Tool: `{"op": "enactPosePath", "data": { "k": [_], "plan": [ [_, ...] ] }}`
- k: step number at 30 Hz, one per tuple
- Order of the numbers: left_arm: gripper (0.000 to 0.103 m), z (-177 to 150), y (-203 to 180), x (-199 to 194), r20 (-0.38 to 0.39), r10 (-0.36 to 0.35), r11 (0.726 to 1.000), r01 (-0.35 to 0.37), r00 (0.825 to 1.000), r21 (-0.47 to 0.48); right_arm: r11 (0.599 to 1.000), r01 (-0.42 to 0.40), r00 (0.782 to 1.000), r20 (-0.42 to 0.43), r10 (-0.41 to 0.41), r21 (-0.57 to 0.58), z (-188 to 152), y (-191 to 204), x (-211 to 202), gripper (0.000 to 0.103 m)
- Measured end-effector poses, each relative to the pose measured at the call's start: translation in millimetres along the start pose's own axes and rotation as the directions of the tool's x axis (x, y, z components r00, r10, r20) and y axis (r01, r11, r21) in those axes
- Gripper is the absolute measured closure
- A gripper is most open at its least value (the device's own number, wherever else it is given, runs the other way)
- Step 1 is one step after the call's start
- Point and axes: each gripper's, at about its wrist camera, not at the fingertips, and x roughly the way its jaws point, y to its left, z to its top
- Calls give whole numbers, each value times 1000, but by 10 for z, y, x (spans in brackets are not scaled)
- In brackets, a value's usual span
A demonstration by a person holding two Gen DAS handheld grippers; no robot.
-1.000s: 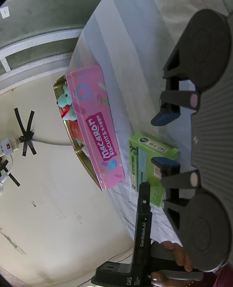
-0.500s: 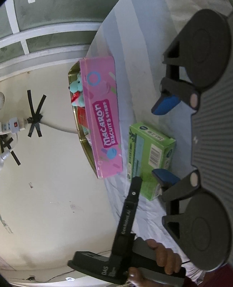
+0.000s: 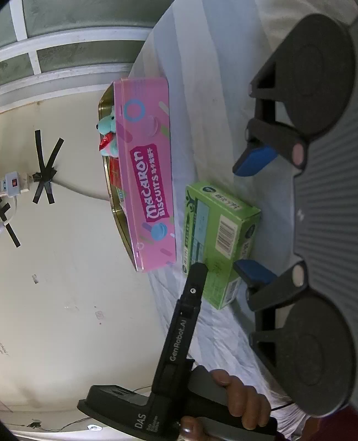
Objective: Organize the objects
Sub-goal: 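Carry the toothpaste box with the right gripper toward the pink tin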
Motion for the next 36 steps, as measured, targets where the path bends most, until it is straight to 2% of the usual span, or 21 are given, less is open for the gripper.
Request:
{"op": "enactPosePath", "data": {
  "k": [5,7,16,21,28,33,36],
  "plan": [
    [26,-1,-2,2,0,0,1000,0,1000,-1,1000,0,1000,-3,0,6,1,-15,12,33],
    [22,-3,3,2,0,2,1000,-2,1000,1,1000,0,1000,-3,0,6,2,-14,12,33],
    [21,-32,-5,15,11,2,1000,-2,1000,-6,1000,7,1000,-5,-7,-23,2,65,54,33],
    [11,-70,26,29,21,3,1000,-2,1000,-16,1000,16,1000,-7,-16,-23,21,65,94,31],
    [10,-106,95,45,29,-32,998,34,999,-57,997,32,999,-6,-33,-69,18,116,145,26],
    [11,-141,116,96,6,-146,985,146,989,-89,994,48,999,-7,-49,-95,23,134,201,26],
    [11,-151,94,108,11,-167,982,167,986,-91,993,48,999,-4,-48,-104,32,133,217,26]
  ]
}}
